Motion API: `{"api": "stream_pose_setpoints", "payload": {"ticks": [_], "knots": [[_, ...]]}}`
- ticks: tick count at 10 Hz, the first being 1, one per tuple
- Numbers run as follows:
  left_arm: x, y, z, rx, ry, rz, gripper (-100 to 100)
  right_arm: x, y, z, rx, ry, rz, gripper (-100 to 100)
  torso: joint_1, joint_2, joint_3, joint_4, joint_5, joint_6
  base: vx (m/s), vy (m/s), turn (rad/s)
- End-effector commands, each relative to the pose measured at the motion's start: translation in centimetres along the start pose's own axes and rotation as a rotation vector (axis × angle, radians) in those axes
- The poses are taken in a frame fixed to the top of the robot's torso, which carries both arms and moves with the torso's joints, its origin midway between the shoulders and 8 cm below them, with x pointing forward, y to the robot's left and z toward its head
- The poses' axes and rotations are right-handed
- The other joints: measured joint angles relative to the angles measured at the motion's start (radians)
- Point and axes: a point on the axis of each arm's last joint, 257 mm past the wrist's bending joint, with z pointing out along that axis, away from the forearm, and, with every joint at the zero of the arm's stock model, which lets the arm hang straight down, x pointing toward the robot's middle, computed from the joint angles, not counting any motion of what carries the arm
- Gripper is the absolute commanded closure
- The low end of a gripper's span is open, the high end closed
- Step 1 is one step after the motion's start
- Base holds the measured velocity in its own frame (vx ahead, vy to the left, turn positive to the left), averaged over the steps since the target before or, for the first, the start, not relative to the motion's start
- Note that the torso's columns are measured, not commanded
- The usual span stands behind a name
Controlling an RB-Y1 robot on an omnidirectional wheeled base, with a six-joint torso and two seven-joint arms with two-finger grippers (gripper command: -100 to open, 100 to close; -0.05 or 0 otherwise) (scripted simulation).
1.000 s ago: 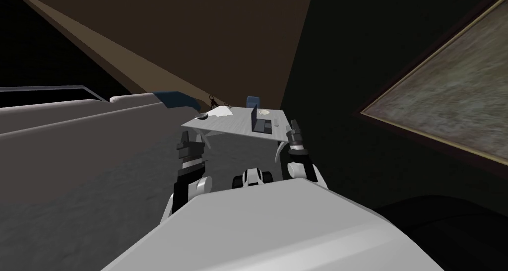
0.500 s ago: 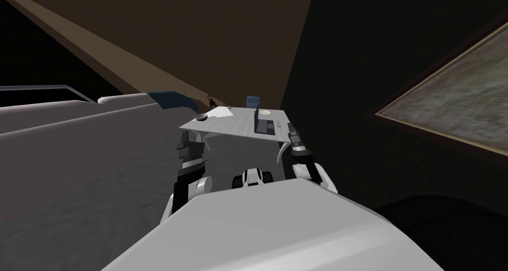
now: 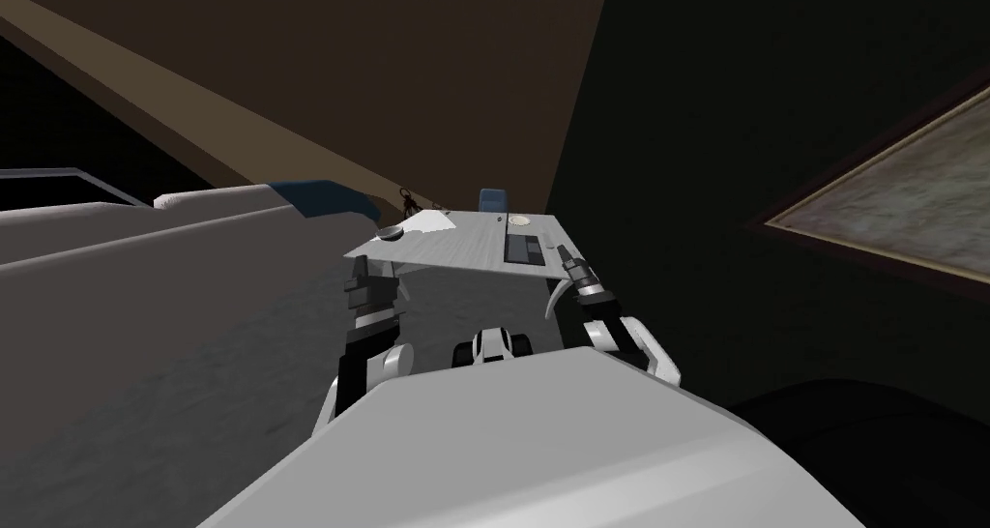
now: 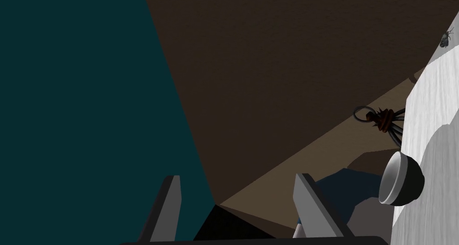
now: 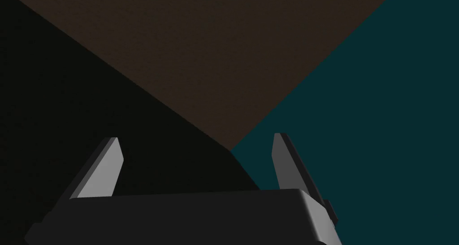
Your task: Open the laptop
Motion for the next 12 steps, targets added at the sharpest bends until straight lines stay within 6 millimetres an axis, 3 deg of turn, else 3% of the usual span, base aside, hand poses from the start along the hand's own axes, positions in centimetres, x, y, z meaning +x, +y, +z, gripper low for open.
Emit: {"api": "stream_pose_setpoints", "payload": {"ticks": [1, 4, 12], "knots": [[0.0, 0.0, 0.0, 0.0, 0.0, 0.0, 0, 0.0, -2.2, -0.5, 0.033, 0.059, -0.21, -100, 0.0, 0.002, 0.001, 0.0, 0.0, 0.0, 0.111, 0.181, -0.098], [0.0, 0.0, 0.0, 0.0, 0.0, 0.0, 0, -0.2, -4.0, -0.9, 0.053, 0.104, -0.374, -100, -0.002, 0.004, 0.002, 0.001, 0.0, 0.0, 0.064, 0.157, -0.077], [0.0, 0.0, 0.0, 0.0, 0.0, 0.0, 0, -2.6, -10.9, -2.0, 0.115, 0.267, -0.95, -100, -0.004, 0.001, 0.001, 0.0, -0.001, 0.0, 0.087, 0.175, -0.05]]}}
